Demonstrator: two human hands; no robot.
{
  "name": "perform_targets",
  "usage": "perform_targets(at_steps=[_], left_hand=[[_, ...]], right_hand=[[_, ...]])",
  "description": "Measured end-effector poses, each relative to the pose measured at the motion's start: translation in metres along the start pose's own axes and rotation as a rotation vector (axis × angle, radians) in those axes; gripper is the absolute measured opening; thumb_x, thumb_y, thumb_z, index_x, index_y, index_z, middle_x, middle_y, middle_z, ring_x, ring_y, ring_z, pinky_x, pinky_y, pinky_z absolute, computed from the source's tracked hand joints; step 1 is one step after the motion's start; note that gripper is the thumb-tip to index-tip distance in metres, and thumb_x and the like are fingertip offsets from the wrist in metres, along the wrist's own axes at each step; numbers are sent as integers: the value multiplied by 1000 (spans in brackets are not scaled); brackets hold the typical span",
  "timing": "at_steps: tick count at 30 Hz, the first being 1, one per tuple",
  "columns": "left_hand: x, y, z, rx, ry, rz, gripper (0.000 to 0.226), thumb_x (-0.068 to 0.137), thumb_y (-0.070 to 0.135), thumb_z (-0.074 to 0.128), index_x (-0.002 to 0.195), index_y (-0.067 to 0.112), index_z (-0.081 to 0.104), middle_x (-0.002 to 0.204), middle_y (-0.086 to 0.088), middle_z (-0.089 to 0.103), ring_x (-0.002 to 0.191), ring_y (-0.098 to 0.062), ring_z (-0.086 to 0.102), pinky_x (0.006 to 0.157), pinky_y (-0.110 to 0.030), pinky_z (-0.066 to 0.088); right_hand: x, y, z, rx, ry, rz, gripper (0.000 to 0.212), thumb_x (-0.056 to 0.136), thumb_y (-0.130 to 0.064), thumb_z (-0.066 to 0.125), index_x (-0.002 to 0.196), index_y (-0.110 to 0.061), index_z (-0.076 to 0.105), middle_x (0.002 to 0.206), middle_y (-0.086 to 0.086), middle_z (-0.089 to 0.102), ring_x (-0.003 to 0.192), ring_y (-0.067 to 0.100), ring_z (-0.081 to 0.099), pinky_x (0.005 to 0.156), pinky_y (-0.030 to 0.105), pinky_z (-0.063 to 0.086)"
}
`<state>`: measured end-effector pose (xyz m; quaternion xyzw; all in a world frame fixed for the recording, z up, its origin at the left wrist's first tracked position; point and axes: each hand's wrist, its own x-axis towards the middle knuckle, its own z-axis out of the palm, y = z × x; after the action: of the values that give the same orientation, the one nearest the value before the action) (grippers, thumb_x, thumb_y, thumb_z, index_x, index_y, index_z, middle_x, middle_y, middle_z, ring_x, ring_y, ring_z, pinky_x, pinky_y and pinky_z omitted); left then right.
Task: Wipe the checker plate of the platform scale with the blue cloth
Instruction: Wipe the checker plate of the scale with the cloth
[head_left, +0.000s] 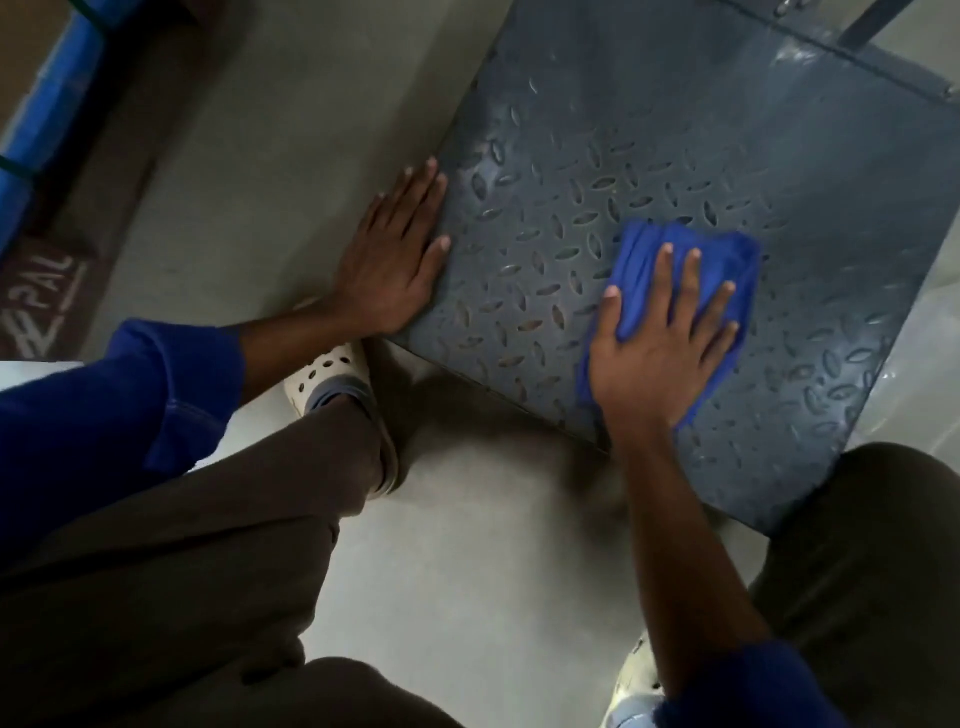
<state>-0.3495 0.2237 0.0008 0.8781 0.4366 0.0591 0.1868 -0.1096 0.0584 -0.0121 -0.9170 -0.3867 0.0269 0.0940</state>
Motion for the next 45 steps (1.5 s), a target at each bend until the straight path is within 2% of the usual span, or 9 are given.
perform_targets(at_steps=[4, 9, 14, 17, 21, 32, 36, 42, 45], left_hand=[[8, -15, -5, -311, 21, 16, 53, 117, 26, 34, 166, 7, 30, 176, -11, 20, 164, -24, 18, 132, -24, 5], [-5, -29, -12, -594, 80, -187, 47, 117, 38, 31, 158, 24, 48, 172, 1, 35, 158, -7, 31, 132, -29, 19], [-20, -37, -1, -643, 110, -305, 49, 114, 46, 33, 158, 26, 45, 168, -4, 41, 159, -19, 34, 133, -48, 23], [-24, -40, -3, -335, 97, -315, 65, 113, 47, 25, 162, 8, 39, 170, -13, 37, 160, -27, 30, 132, -52, 22], [-39, -35, -4, -34, 26, -160, 66, 113, 44, 20, 168, 9, 23, 176, -11, 20, 165, -27, 15, 133, -44, 10], [-122, -27, -11, 192, -58, 155, 61, 114, 37, 30, 170, 13, 22, 178, -5, 16, 166, -29, 9, 131, -55, 19], [-146, -31, -14, 240, 3, 140, 55, 114, 30, 33, 166, 14, 34, 174, -4, 29, 163, -35, 19, 126, -58, 28], [-149, -34, -20, 370, 12, 176, 63, 93, 20, 59, 156, 17, 54, 166, -2, 45, 155, -39, 39, 122, -55, 34], [-151, -28, -17, 341, 37, 121, 65, 84, 13, 60, 150, 15, 61, 161, -2, 53, 147, -41, 48, 116, -54, 41]], right_hand=[[-10, -25, 2, -14, -70, -259, 64, 109, -61, 25, 167, -36, 13, 176, -7, 11, 163, 33, 6, 129, 58, 14], [-41, -76, 7, 54, -192, -847, 59, 110, -52, 33, 165, -36, 24, 175, -8, 18, 163, 28, 3, 129, 56, 12], [-13, -133, 21, 73, -173, -875, 61, 106, -56, 34, 164, -36, 29, 173, -8, 25, 163, 29, 11, 128, 56, 14], [18, -149, 27, 86, -165, -833, 63, 105, -59, 32, 164, -37, 26, 174, -8, 22, 162, 29, 13, 128, 58, 14], [61, -162, 31, 87, -153, -756, 65, 104, -65, 27, 164, -39, 24, 174, -9, 21, 162, 31, 12, 129, 58, 12], [77, -163, 16, 104, -233, -704, 67, 105, -67, 21, 166, -40, 17, 175, -9, 15, 163, 33, 6, 131, 57, 7], [56, -120, 8, 48, -264, -989, 65, 108, -66, 24, 166, -38, 18, 175, -9, 18, 163, 29, 8, 131, 55, 12], [74, -121, 8, 30, -201, -655, 68, 105, -68, 24, 166, -40, 16, 175, -10, 16, 163, 31, 7, 130, 56, 11], [62, -158, 15, 50, -219, -660, 68, 104, -68, 22, 166, -40, 14, 176, -7, 13, 163, 35, 3, 130, 59, 6]])
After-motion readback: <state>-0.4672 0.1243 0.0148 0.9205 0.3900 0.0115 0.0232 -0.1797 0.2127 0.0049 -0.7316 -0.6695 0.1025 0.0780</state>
